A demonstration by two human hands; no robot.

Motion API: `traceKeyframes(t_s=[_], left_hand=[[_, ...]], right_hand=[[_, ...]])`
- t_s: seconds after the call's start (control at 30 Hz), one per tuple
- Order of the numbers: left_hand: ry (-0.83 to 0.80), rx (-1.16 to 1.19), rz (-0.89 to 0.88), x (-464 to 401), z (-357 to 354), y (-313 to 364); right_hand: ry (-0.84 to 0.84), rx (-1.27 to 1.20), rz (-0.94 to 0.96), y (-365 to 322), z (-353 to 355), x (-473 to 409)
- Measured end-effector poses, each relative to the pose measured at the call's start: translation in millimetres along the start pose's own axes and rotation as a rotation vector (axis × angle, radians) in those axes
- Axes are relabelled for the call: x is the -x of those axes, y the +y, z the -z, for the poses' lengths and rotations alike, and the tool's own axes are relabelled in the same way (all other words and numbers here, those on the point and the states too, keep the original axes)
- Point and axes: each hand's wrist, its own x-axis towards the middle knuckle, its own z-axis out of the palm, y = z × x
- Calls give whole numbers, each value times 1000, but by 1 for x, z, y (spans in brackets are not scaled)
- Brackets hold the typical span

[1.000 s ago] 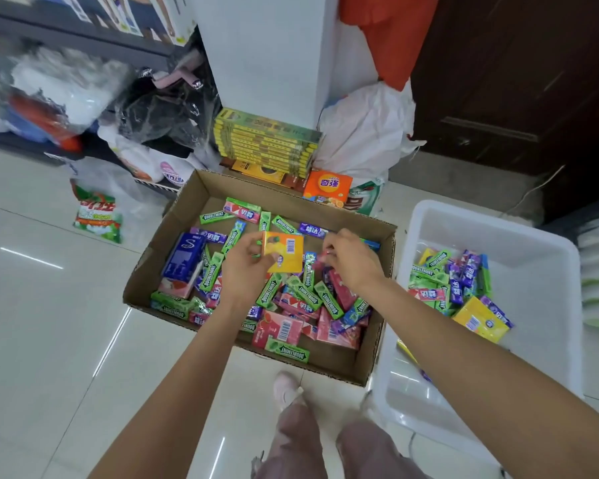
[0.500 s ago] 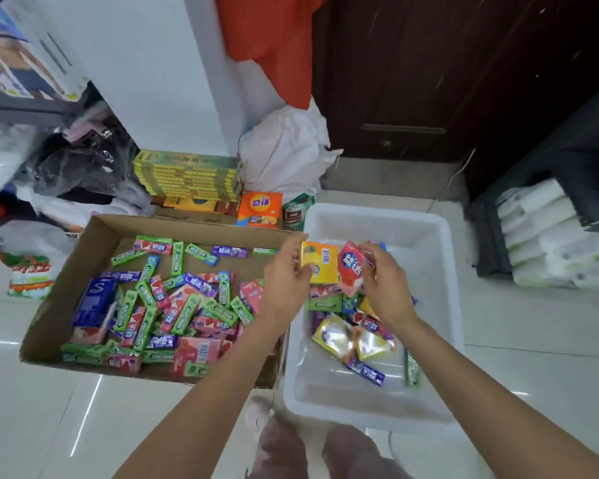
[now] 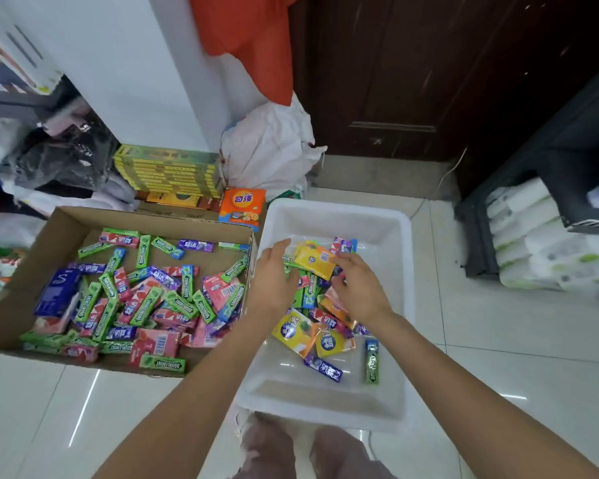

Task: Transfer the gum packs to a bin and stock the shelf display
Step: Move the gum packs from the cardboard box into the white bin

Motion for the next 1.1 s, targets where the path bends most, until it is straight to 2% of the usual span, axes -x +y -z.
traceKeyframes(t_s=[0.2, 0.4, 0.57, 0.7, 0.87, 1.0, 1.1], left_hand=[[140, -20, -42, 23, 64, -58], [164, -106, 205, 28, 146, -151], [128, -134, 285, 19, 198, -223], [21, -162, 301, 9, 211, -262], [-136, -193, 281, -4, 205, -279], [-145, -255, 253, -11, 198, -280], [-98, -211, 270, -16, 193, -281]], right_hand=[[-37, -74, 203, -80, -25, -9], [-141, -53, 296, -166, -87, -24], [-264, 0, 280, -213, -147, -40], [-358, 53, 229, -230, -186, -53], [-388, 187, 137, -233, -210, -71], [-363, 266, 110, -229, -218, -82], [-335, 322, 120, -229, -219, -85]])
